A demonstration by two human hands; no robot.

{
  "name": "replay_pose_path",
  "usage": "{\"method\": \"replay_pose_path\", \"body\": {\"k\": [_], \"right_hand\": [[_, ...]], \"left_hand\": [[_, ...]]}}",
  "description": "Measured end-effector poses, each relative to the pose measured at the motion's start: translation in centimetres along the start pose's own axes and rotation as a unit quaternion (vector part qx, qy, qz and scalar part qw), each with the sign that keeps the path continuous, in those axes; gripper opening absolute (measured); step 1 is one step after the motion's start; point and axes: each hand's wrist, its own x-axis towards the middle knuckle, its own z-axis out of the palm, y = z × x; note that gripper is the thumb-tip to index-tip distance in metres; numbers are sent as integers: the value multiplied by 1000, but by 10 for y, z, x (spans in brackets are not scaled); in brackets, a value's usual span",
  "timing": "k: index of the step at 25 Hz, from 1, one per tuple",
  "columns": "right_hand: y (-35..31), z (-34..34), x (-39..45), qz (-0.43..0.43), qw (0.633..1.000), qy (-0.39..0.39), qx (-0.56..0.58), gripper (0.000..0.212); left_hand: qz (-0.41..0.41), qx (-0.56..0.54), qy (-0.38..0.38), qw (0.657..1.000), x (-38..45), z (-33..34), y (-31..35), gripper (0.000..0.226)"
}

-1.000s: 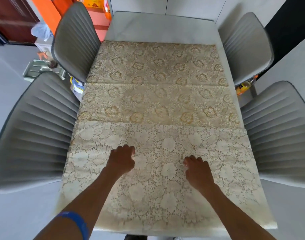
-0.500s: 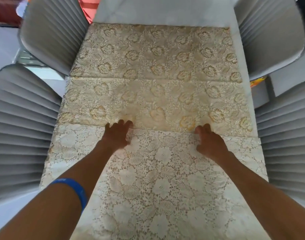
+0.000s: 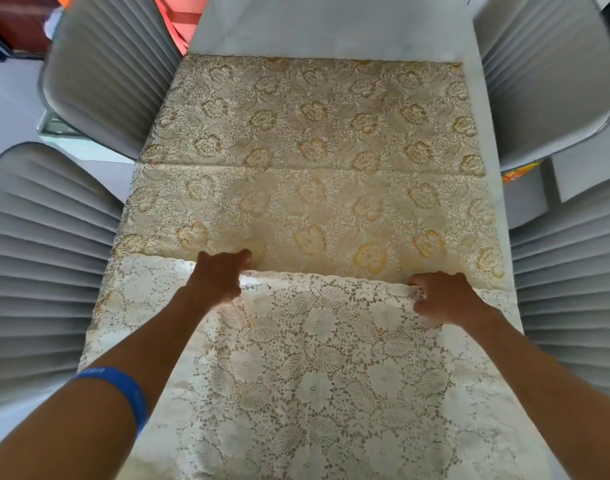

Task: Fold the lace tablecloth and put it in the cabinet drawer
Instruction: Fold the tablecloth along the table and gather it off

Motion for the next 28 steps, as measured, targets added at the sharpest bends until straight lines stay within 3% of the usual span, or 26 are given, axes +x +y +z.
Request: {"method": "replay_pose_path", "body": {"k": [2, 5, 9, 11, 14, 18, 21, 24, 26, 28], "right_hand": [[7, -13, 2, 19, 1000, 1, -9, 21], [3, -42, 16, 22, 997, 69, -3, 11], [-9, -93, 59, 53, 957, 284, -37, 16], [-15, -115, 73, 85, 933, 351, 2, 39], [-41, -94, 58, 68, 943, 322, 55, 59], [-85, 14, -20, -8, 951, 285, 117, 43], [-104, 94, -85, -45, 961, 232, 145, 37], [-106, 146, -133, -56, 978, 171, 106, 62], [-96, 160, -151, -62, 984, 155, 56, 80], [-86, 166, -164, -15, 989, 149, 7, 88]], "left_hand": [[-16, 33, -13, 999, 2, -9, -12, 39], [-7, 81, 26, 996, 20, -36, -21, 27], [-26, 106, 193, 975, 66, -86, -22, 27], [-55, 84, 265, 959, 81, -95, -15, 39], [-70, 21, 206, 976, 52, -66, 14, 56], [-2, -110, 111, 988, -64, 30, 56, 39], [56, -128, 37, 989, -139, 85, 53, 42], [89, -148, -24, 985, -164, 105, 30, 69], [120, -90, -67, 987, -171, 110, 11, 93], [155, -14, -54, 986, -182, 117, -3, 105]]}}
